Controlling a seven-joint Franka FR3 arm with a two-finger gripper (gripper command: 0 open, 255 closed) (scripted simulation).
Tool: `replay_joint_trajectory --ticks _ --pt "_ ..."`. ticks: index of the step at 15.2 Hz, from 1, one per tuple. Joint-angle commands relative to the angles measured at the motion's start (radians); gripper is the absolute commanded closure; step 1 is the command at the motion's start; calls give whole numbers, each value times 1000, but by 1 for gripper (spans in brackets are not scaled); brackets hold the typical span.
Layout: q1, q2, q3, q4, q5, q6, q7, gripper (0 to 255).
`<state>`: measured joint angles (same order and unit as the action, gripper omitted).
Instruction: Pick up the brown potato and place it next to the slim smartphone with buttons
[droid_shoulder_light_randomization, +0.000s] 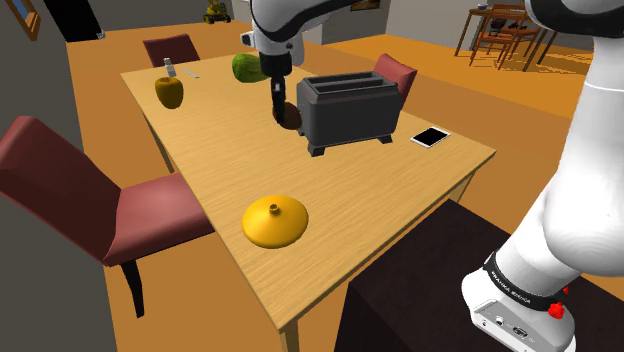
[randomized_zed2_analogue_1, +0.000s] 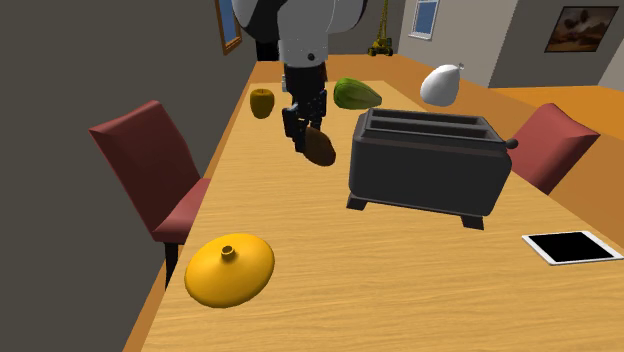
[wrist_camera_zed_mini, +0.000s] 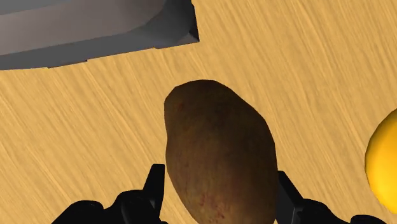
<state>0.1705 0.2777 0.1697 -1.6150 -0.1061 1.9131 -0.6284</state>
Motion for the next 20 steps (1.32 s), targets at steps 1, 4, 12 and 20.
replay_joint_trajectory --ticks 1,4,12,20 --pt "-28 -66 -9 -96 14 33 -36 255" --pt "-62 -159 -27 -219 32 68 -90 255" --pt "-141 -375 -98 -482 62 124 -248 255" --pt "-215 -549 -199 -668 53 143 -417 255"
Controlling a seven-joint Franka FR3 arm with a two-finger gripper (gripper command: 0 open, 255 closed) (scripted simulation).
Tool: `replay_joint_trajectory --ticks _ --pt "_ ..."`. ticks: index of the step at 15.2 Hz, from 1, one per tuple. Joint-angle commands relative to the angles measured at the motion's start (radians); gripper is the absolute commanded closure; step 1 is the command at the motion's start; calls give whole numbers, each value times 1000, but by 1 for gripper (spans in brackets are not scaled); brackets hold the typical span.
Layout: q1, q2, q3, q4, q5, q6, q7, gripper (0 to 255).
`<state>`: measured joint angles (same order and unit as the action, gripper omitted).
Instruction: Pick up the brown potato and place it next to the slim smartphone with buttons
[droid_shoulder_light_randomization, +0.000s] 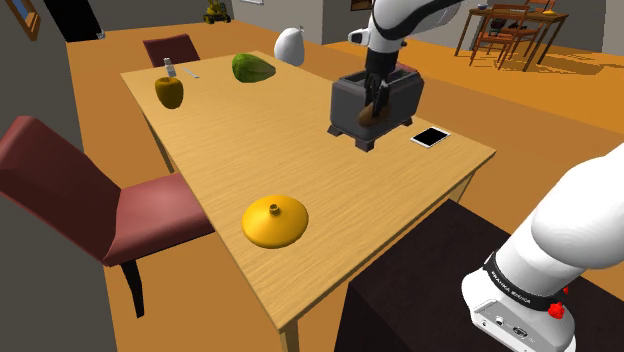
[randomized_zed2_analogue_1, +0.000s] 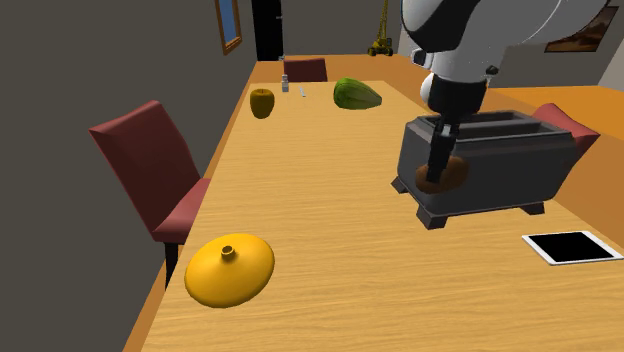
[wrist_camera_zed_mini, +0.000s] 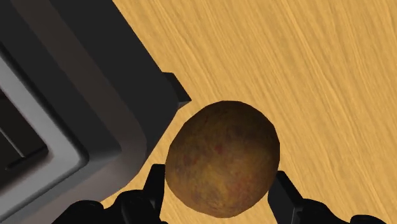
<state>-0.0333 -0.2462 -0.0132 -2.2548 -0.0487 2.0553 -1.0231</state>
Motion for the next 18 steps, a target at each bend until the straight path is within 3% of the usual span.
replay_joint_trajectory --ticks 1,10,18 --pt "-21 -43 -30 -46 -8 1 -44 255" --pt "-117 -173 -173 -158 -66 -4 -246 255" --pt "-207 -218 -318 -179 -131 -12 -438 255"
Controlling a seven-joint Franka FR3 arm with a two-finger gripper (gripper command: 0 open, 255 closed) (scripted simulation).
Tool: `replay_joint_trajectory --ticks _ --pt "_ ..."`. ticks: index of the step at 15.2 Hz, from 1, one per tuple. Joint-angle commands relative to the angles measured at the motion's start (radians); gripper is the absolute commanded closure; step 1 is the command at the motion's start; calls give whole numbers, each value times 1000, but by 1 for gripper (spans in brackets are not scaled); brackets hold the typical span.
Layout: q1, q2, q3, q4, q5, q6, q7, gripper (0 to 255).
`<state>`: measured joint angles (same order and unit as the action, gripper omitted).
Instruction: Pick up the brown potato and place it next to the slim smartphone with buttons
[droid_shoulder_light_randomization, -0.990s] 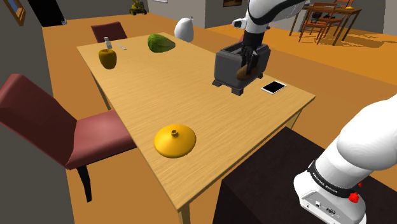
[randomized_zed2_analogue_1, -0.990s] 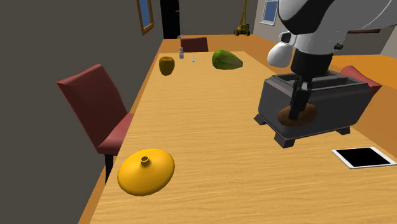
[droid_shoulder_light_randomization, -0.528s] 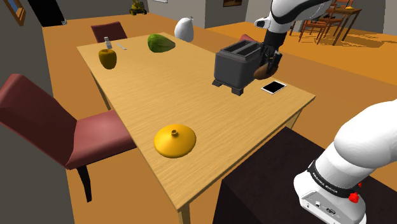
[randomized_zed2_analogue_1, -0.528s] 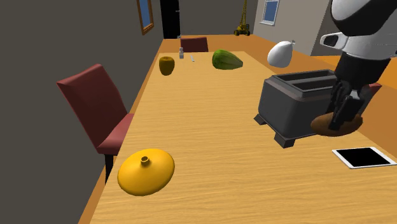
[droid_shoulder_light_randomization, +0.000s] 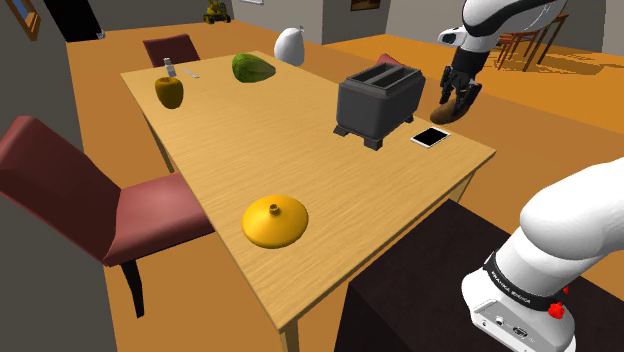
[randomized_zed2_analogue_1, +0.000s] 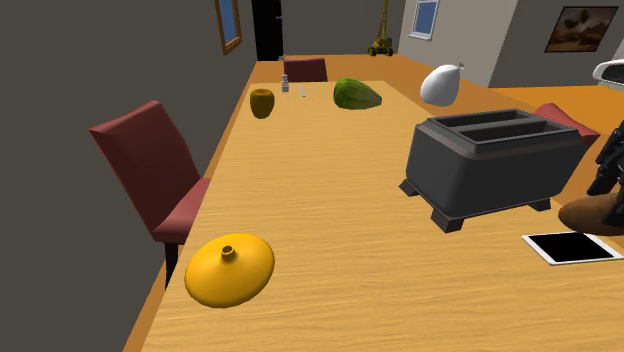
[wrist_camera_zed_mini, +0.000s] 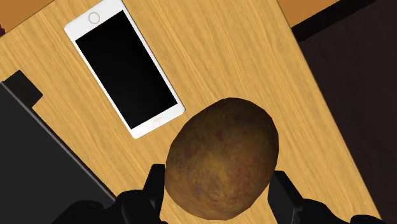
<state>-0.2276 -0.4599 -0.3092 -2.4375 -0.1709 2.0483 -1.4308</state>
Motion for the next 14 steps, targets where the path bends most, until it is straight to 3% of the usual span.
replay_joint_trajectory --ticks 1,5,14 --pt "-24 -5 -41 6 -17 -6 -55 255" --pt "-60 5 -115 27 -41 -7 -152 255" --pt "-60 52 -139 -59 -45 126 -155 255"
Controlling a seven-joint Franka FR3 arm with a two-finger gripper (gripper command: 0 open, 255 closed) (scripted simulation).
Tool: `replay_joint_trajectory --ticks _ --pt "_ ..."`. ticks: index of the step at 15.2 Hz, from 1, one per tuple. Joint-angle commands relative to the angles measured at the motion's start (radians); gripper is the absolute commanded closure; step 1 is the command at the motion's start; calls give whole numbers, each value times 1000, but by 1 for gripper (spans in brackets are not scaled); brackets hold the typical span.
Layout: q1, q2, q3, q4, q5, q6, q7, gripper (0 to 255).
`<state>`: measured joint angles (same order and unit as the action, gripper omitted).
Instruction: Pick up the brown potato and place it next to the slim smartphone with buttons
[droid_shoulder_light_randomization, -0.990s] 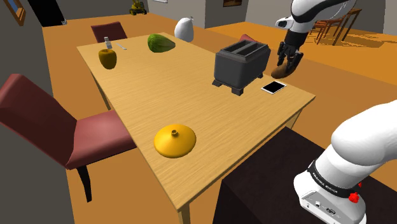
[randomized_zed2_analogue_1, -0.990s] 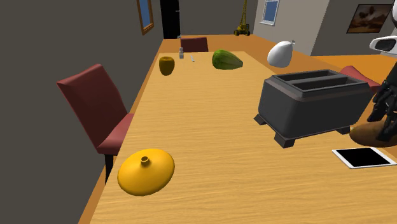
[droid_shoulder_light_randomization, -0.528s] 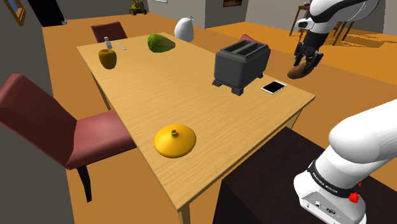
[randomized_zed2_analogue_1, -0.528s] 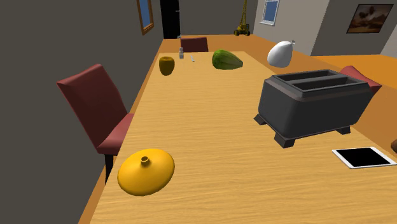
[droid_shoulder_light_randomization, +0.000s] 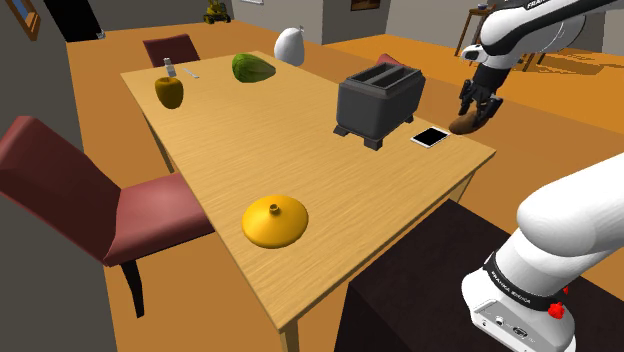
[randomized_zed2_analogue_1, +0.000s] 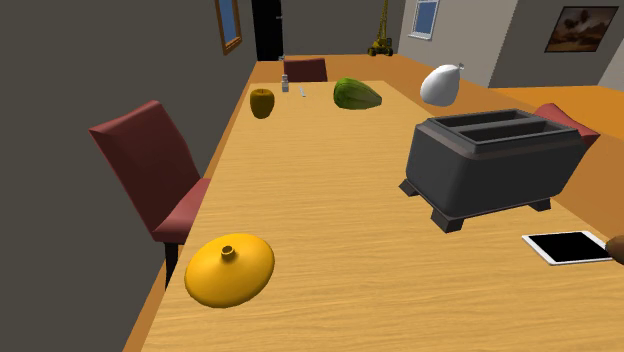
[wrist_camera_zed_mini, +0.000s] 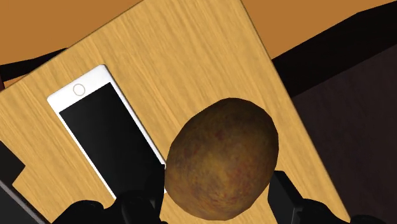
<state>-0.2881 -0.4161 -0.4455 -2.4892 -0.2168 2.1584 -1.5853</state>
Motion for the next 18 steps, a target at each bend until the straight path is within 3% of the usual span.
replay_joint_trajectory --ticks 1,15,18 --pt "1 15 -6 -16 1 31 -1 255" --pt "16 147 -52 -117 21 261 -26 255" --pt "17 147 -53 -117 21 260 -26 255"
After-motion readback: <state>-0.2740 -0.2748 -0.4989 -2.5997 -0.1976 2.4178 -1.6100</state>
